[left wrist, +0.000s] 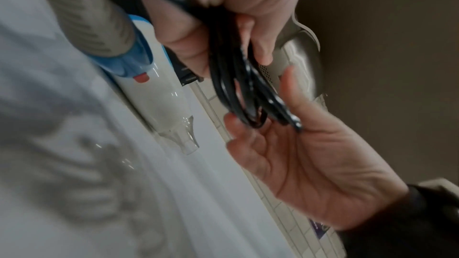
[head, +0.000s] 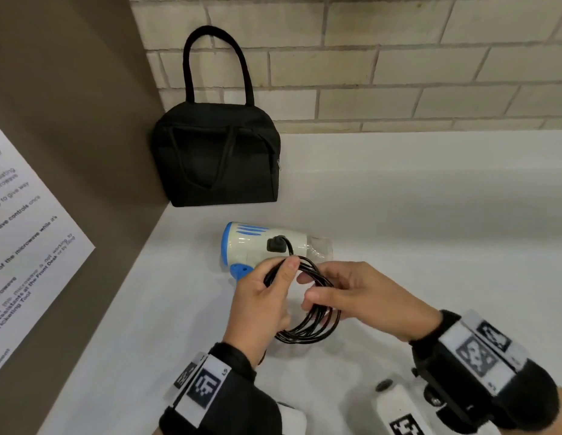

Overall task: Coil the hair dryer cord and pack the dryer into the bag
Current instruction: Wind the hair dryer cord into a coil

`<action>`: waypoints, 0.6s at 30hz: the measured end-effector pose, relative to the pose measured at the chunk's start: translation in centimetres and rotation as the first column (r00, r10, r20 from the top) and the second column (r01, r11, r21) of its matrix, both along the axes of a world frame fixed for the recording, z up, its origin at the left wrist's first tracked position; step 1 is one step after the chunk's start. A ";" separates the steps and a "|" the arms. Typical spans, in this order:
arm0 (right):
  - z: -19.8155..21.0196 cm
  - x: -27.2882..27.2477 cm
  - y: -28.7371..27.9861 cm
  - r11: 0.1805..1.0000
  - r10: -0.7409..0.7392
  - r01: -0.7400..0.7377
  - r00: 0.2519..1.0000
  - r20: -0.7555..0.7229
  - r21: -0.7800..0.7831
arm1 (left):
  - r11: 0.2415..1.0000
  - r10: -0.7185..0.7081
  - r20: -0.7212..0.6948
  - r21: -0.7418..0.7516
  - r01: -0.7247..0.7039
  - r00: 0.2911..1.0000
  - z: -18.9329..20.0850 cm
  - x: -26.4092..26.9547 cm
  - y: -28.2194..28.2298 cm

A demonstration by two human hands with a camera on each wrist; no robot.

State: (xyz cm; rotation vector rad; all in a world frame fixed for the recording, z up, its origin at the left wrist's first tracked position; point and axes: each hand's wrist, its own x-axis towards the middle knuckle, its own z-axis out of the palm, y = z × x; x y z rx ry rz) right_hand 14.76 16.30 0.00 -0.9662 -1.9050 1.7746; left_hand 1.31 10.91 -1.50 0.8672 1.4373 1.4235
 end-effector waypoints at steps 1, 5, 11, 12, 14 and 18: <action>-0.4 -0.1 -0.4 0.998 -0.045 0.046 0.999 -0.026 0.052 | 1.000 0.011 0.002 0.002 -0.011 1.000 0.0 0.1 0.1; -2.1 -1.0 -1.7 0.943 -0.233 0.274 0.948 -0.216 0.187 | 0.999 -0.003 0.030 0.039 0.002 1.000 0.2 0.6 0.3; -2.1 -2.3 -2.8 0.850 -0.376 0.498 0.802 -0.463 0.172 | 0.994 -0.100 0.260 0.073 0.084 0.960 1.1 0.7 -0.2; -2.1 -2.3 -2.7 0.838 -0.389 0.516 0.793 -0.469 0.176 | 0.992 -0.121 0.278 0.072 0.105 0.953 1.1 0.7 -0.3; -2.2 -2.3 -2.5 0.836 -0.406 0.520 0.802 -0.438 0.176 | 0.990 -0.137 0.295 0.055 0.127 0.946 1.0 0.7 -0.4; -2.1 -1.4 -1.7 0.847 -0.276 0.350 0.933 -0.231 0.400 | 0.992 -0.122 0.256 0.010 0.124 0.959 0.6 0.5 -0.2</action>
